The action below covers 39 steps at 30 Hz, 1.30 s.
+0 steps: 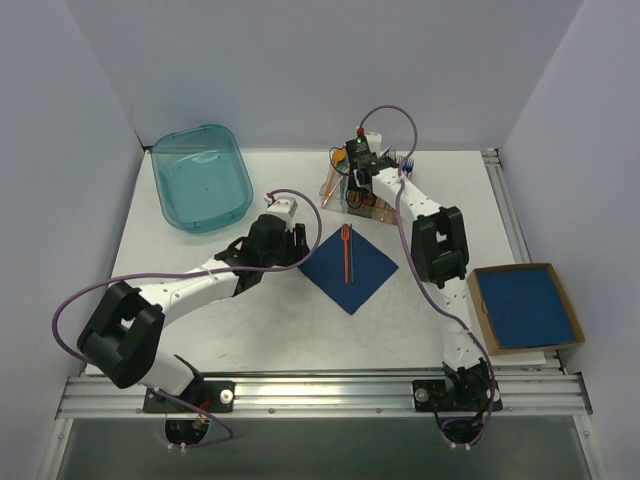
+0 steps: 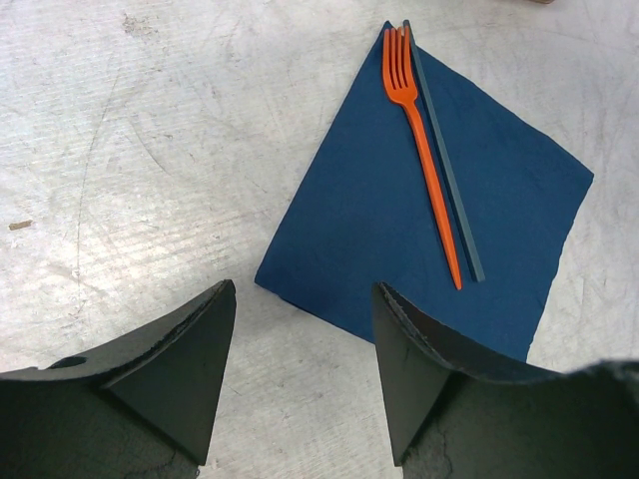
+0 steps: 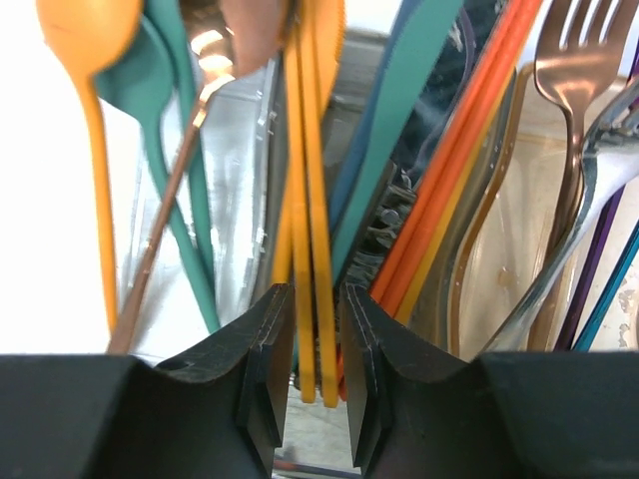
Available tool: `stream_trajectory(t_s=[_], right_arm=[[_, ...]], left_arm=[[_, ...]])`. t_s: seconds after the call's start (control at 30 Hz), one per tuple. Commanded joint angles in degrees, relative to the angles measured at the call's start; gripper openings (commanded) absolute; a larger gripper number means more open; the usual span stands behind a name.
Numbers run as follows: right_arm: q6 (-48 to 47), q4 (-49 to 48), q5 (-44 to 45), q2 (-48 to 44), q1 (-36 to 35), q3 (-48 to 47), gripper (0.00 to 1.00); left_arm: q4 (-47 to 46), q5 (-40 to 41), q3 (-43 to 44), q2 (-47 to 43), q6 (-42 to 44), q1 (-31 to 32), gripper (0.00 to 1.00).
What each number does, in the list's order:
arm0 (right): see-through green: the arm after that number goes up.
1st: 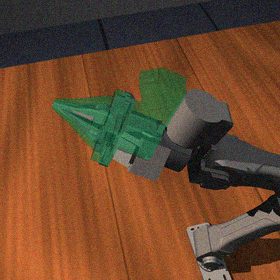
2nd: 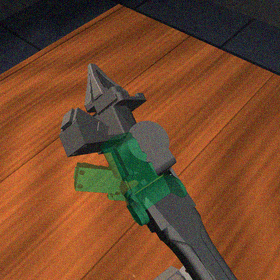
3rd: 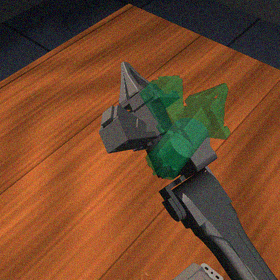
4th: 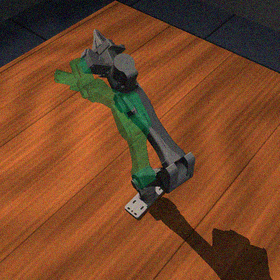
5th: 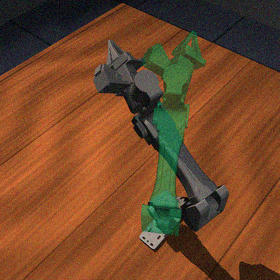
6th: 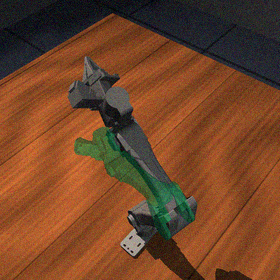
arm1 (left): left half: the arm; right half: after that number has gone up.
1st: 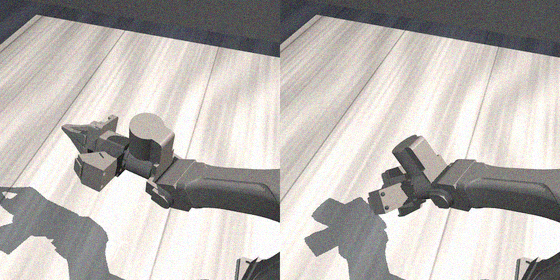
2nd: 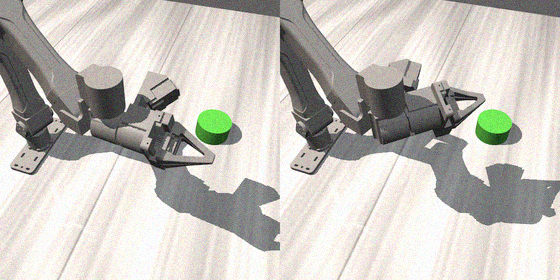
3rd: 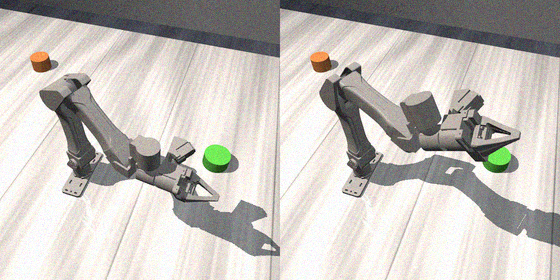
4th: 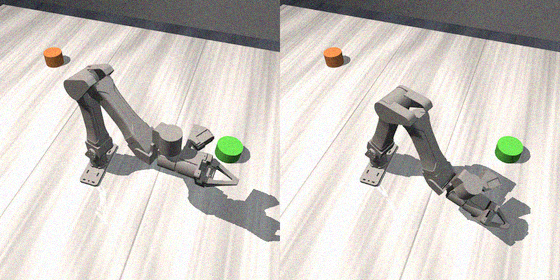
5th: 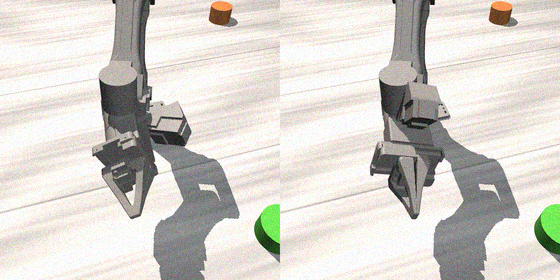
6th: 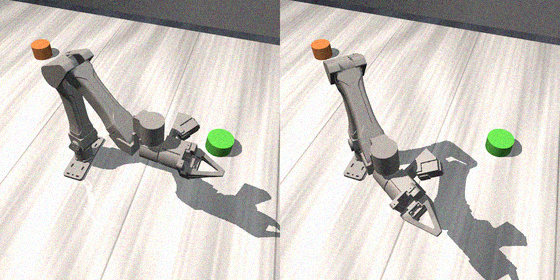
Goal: Place the utensils on the paper napkin and roll it up
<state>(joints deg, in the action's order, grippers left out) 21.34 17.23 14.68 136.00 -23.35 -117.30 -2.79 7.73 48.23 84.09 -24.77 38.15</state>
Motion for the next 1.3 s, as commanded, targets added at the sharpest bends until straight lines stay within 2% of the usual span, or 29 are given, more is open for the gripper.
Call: stream_trajectory(t_s=[0.0,0.6,0.67,0.93,1.27], right_arm=[[-0.34,1.49,2.9,1.01,-0.46,-3.64,0.25],[-0.34,2.98,2.64,3.92,-0.29,-4.35,0.25],[-0.07,2.98,2.55,3.83,-0.29,-4.0,0.2],[-0.07,1.49,2.9,0.75,-0.29,-2.41,0.13],[-2.0,-3.51,4.57,-5.57,-0.11,0.57,0.13]], left_arm=[[-1.52,0.45,0.9,-1.3,0.87,0.17,0.66],[-1.43,0.45,0.9,-1.57,0.87,0.08,0.66],[-1.34,0.45,0.9,-1.57,0.87,0.17,0.66],[-1.43,0.45,0.73,-1.57,0.87,0.08,0.66],[-1.43,0.71,0.73,-1.92,0.87,0.17,0.65]])
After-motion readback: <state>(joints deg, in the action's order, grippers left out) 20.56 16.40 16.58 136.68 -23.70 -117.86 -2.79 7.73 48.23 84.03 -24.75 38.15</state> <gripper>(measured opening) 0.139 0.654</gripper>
